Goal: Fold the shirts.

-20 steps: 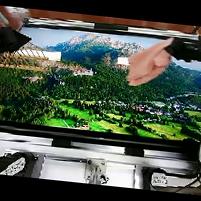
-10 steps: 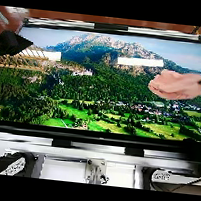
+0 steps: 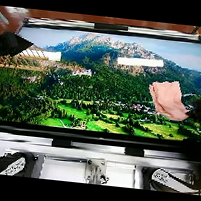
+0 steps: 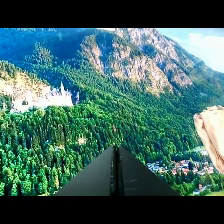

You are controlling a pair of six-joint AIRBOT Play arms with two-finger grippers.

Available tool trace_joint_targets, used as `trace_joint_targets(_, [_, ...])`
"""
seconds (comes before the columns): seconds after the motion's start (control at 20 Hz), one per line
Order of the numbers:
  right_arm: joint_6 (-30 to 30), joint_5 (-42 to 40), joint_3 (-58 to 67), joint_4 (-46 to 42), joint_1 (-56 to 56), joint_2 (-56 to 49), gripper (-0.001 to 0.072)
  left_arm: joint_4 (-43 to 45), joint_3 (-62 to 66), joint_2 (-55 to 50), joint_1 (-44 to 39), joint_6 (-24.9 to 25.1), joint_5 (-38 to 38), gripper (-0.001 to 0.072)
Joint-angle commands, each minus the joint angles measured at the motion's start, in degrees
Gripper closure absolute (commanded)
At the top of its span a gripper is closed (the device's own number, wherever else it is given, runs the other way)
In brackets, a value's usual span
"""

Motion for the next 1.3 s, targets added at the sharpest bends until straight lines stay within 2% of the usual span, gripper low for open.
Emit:
trace_joint_targets(0.0, [3.19, 3.89, -12.35, 1.62, -0.33, 6.05, 0.0645, 0.33, -0.02, -0.04, 0.02, 0.24, -0.02, 0.0674])
trace_joint_targets(0.1, [6.08, 5.14, -14.84, -1.38, -0.33, 8.94, 0.0637, 0.33, -0.02, -0.09, 0.02, 1.11, 0.00, 0.0674])
trace_joint_targets(0.15, [6.47, 5.31, -15.02, -1.92, -0.33, 9.86, 0.0524, 0.33, -0.02, -0.15, 0.02, 1.25, 0.00, 0.0675])
trace_joint_targets(0.2, [5.53, 5.38, -15.02, -1.62, -0.33, 10.84, 0.0196, 0.33, -0.02, -0.28, 0.02, 1.29, 0.00, 0.0674])
trace_joint_targets(0.25, [3.10, 5.35, -14.99, -0.72, -0.33, 12.04, 0.0119, 0.31, -0.02, -0.46, 0.02, 1.29, 0.00, 0.0674])
trace_joint_targets(0.45, [4.09, 7.37, -8.44, -3.65, -0.33, 18.51, 0.0119, 0.33, -0.02, -1.03, 0.02, 2.36, -0.04, 0.0674])
trace_joint_targets(0.55, [5.25, 14.38, -1.88, -4.81, -0.26, 20.61, 0.0120, 0.35, -0.02, -1.64, 0.00, 2.38, -0.04, 0.0675])
trace_joint_targets(0.65, [1.55, 23.71, 4.70, -1.97, 1.86, 20.87, 0.0120, 3.02, 0.00, -2.73, -0.96, 3.08, -0.02, 0.0677])
trace_joint_targets(0.7, [-2.67, 28.59, 7.61, -0.68, 4.87, 20.68, 0.0121, 7.69, 0.02, -3.43, -2.67, 3.17, -0.02, 0.0677])
trace_joint_targets(0.8, [-8.79, 31.52, 11.41, -2.80, 14.12, 19.30, 0.0121, 23.61, 0.04, -5.60, -8.55, -1.84, -0.63, 0.0678])
trace_joint_targets(0.85, [-9.77, 29.05, 12.31, -5.84, 19.74, 17.94, 0.0121, 32.50, 0.22, -7.15, -12.26, -5.29, -2.84, 0.0678])
trace_joint_targets(0.95, [-9.14, 17.62, 12.46, -14.27, 32.17, 13.31, 0.0121, 44.57, 1.25, -10.91, -18.60, -10.19, -10.36, 0.0673])
trace_joint_targets(1.0, [-7.63, 10.25, 12.48, -17.09, 37.73, 9.73, 0.0120, 46.84, 1.57, -12.72, -20.55, -10.38, -13.86, 0.0576])
trace_joint_targets(1.05, [-8.31, 4.22, 12.48, -17.38, 41.68, 6.23, 0.0119, 46.93, 1.55, -14.43, -21.73, -10.73, -17.00, 0.0239])
trace_joint_targets(1.1, [-8.46, 0.81, 12.48, -17.31, 44.37, 3.56, 0.0119, 46.95, 1.55, -15.82, -22.25, -11.89, -19.52, 0.0075])
trace_joint_targets(1.25, [-8.48, 0.44, 12.48, -17.40, 48.50, 0.81, 0.0119, 46.53, 1.27, -17.27, -22.36, -12.02, -21.53, 0.0090])
